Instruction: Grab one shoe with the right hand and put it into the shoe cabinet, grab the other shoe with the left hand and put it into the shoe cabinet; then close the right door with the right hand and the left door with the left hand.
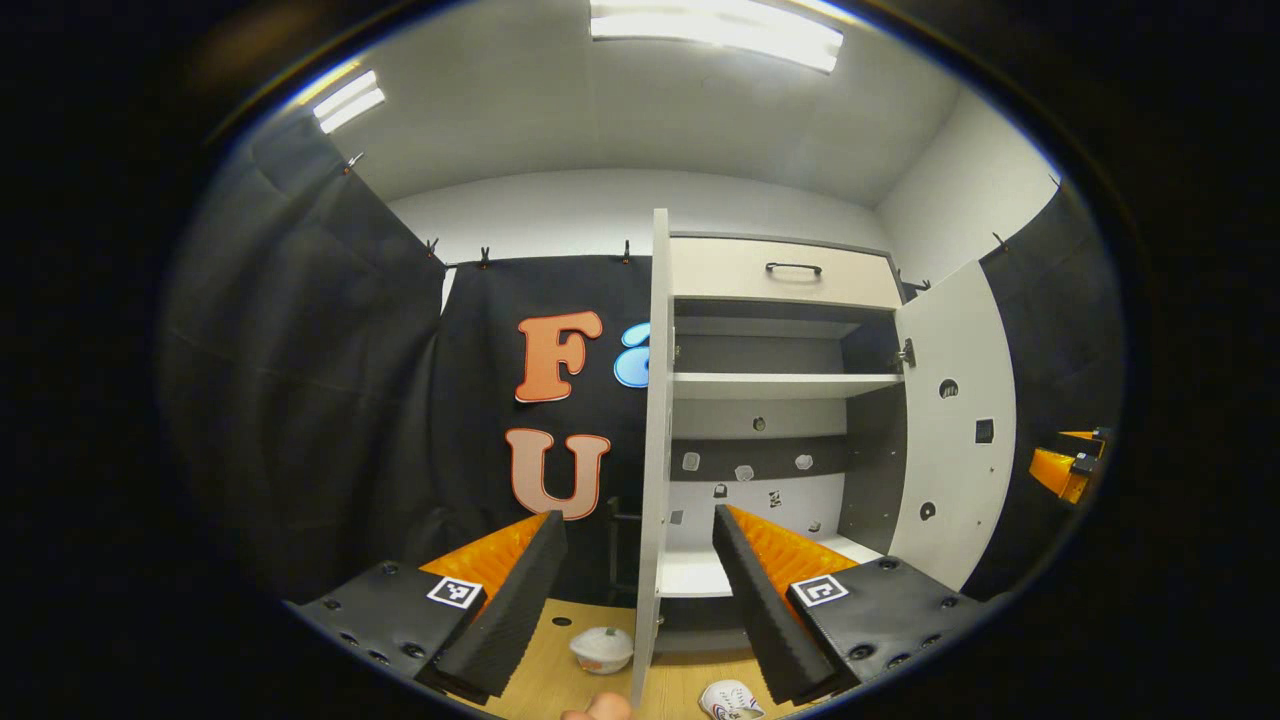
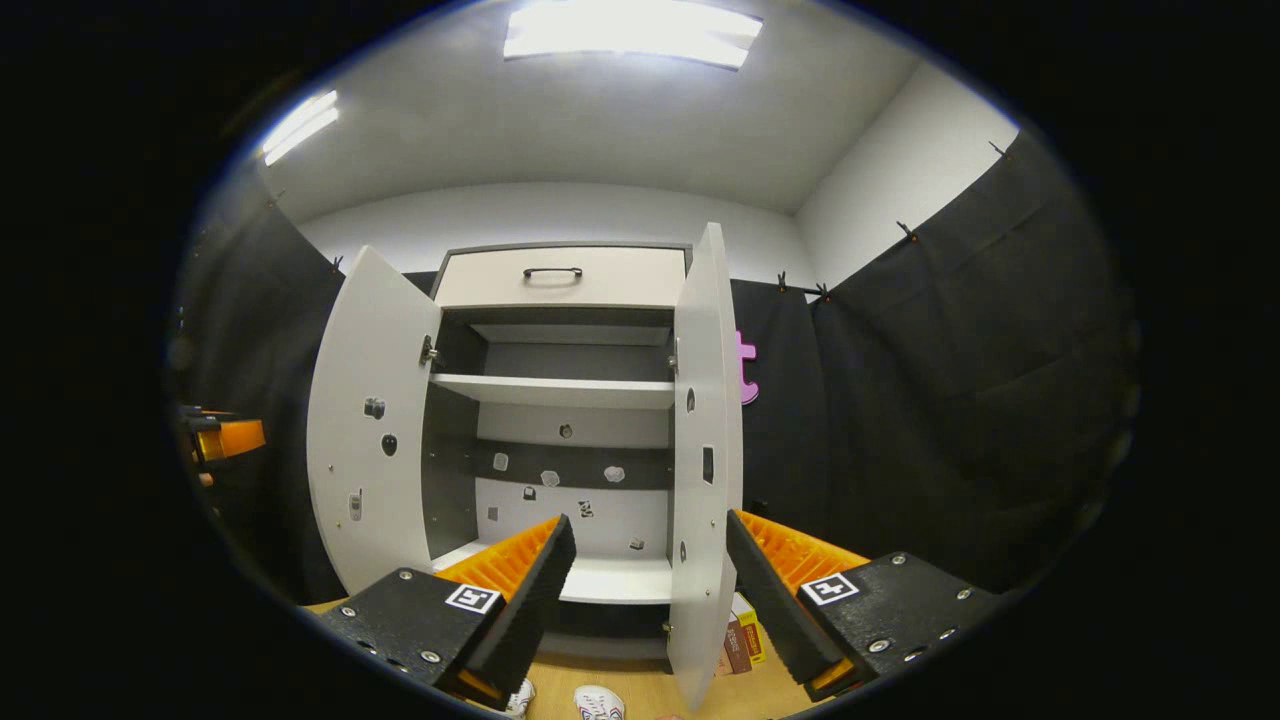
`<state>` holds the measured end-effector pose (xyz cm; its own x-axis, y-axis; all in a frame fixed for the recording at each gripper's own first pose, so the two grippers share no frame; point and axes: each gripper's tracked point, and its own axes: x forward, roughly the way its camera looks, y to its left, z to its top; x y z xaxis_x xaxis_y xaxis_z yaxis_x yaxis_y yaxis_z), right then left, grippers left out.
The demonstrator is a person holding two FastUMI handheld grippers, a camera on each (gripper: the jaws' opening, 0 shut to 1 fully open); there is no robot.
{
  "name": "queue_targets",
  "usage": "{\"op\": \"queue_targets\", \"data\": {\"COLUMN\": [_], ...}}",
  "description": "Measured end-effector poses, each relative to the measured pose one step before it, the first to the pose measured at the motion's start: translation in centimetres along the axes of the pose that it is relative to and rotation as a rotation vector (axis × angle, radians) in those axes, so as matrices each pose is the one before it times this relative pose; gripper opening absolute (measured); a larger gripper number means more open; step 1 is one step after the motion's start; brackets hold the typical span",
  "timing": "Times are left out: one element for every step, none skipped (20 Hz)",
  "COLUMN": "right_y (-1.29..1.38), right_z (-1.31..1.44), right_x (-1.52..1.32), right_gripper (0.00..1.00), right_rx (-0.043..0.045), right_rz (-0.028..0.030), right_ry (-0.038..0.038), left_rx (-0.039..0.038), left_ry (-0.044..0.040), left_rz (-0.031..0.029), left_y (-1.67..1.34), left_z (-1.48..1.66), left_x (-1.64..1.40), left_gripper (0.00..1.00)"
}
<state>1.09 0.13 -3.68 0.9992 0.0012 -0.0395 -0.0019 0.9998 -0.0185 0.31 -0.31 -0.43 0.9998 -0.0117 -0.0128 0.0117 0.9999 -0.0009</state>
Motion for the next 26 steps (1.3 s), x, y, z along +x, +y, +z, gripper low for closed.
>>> {"op": "queue_targets", "data": {"right_y": [0.141,0.257,0.292,0.352,0.432,0.692,0.623,0.579,0.636,0.587,0.504,0.363,0.285,0.267,0.213,0.057,-0.059,-0.147,-0.089,0.195,0.290,0.024,-0.117,-0.108,-0.017,0.131], "right_z": [-1.312,-1.736,-1.893,-2.203,-2.283,-2.242,-2.275,-2.344,-2.349,-2.441,-2.305,-2.423,-2.222,-2.218,-1.928,-1.814,-1.691,-1.505,-1.311,-1.345,-1.155,-1.210,-1.097,-1.254,-0.926,-0.804], "right_x": [0.105,0.053,0.120,0.248,0.322,0.507,0.440,0.627,0.648,0.744,0.752,1.090,1.125,1.076,1.282,1.423,1.396,0.726,0.774,0.690,0.653,0.821,0.851,0.787,0.832,0.458], "right_gripper": [0.94,0.94,0.94,0.94,0.94,0.94,0.94,0.94,0.94,0.94,0.94,0.94,0.94,0.94,0.93,0.93,0.93,0.93,0.92,0.92,0.92,0.92,0.92,0.91,0.90,0.89], "right_rx": [0.00050,0.00066,-0.00165,-0.00716,-0.00796,-0.00845,-0.00523,-0.00231,0.00059,-0.00065,-0.00365,-0.00531,-0.00603,-0.00409,-0.00273,-0.00337,-0.00476,-0.00939,-0.00880,0.00382,0.00438,0.00416,-0.00427,-0.00544,0.00623,0.01531], "right_rz": [0.00481,0.00724,0.00874,0.01055,0.01243,0.01568,0.01143,0.01206,0.01187,0.01328,0.01292,0.00700,0.00228,0.00390,0.00135,-0.00284,-0.00943,-0.00880,-0.00237,0.00661,0.00810,-0.00024,-0.00443,-0.00432,-0.00015,0.00643], "right_ry": [0.01724,0.02517,0.03023,0.03600,0.03611,0.03665,0.03565,0.03633,0.03712,0.03889,0.04106,0.04547,0.04768,0.04491,0.04249,0.03955,0.03431,0.02696,0.02585,0.02632,0.02971,0.02228,0.01941,0.02349,0.02212,0.02413], "left_rx": [0.00007,-0.00191,-0.00128,0.00096,0.00348,0.00132,-0.00316,-0.00590,-0.00607,-0.00350,0.00027,0.00179,0.00060,-0.00043,-0.00006,0.00316,0.00762,0.00953,0.00825,0.00416,-0.00027,-0.00177,-0.00117,-0.00015,0.00291,0.00263], "left_ry": [-0.00014,0.00196,0.00462,0.00666,0.00723,0.00477,0.00466,0.00459,0.00195,0.00005,-0.00149,-0.00146,-0.00096,-0.00040,-0.00164,-0.00149,-0.00033,0.00118,0.00126,0.00226,0.00224,0.00276,0.00036,-0.00317,-0.00411,-0.00414], "left_rz": [0.00415,0.00436,-0.00258,-0.00389,-0.00271,-0.00300,-0.00615,-0.00853,-0.00742,-0.00256,-0.00015,0.00093,0.00174,0.00127,0.00161,0.00402,0.00654,0.00619,0.00348,-0.00026,-0.00212,-0.00403,-0.00415,-0.00144,0.00086,0.00143], "left_y": [0.050,-0.012,-0.125,-0.222,-0.219,-0.195,-0.175,-0.261,-0.141,-0.038,0.049,0.029,0.078,0.144,0.055,0.102,0.143,0.150,0.066,-0.015,-0.114,-0.120,-0.011,0.052,0.022,0.031], "left_z": [-0.082,-0.161,-0.234,-0.338,-0.316,-0.308,-0.345,-0.242,-0.004,-0.020,-0.092,-0.018,-0.069,-0.077,-0.052,-0.025,-0.172,-0.182,-0.211,-0.273,-0.212,-0.052,-0.170,0.022,0.070,0.031], "left_x": [-0.021,0.118,0.044,0.125,0.151,0.196,0.341,0.167,-0.122,0.000,0.105,0.016,-0.047,0.099,0.058,0.000,0.165,0.028,0.016,0.147,0.048,0.012,-0.070,0.008,-0.073,0.030], "left_gripper": [0.94,0.94,0.94,0.96,0.96,0.94,0.94,0.96,0.96,0.96,0.99,0.96,0.96,0.96,0.96,0.94,0.96,0.94,0.94,0.96,0.96,0.96,0.96,0.96,0.96,0.96]}}
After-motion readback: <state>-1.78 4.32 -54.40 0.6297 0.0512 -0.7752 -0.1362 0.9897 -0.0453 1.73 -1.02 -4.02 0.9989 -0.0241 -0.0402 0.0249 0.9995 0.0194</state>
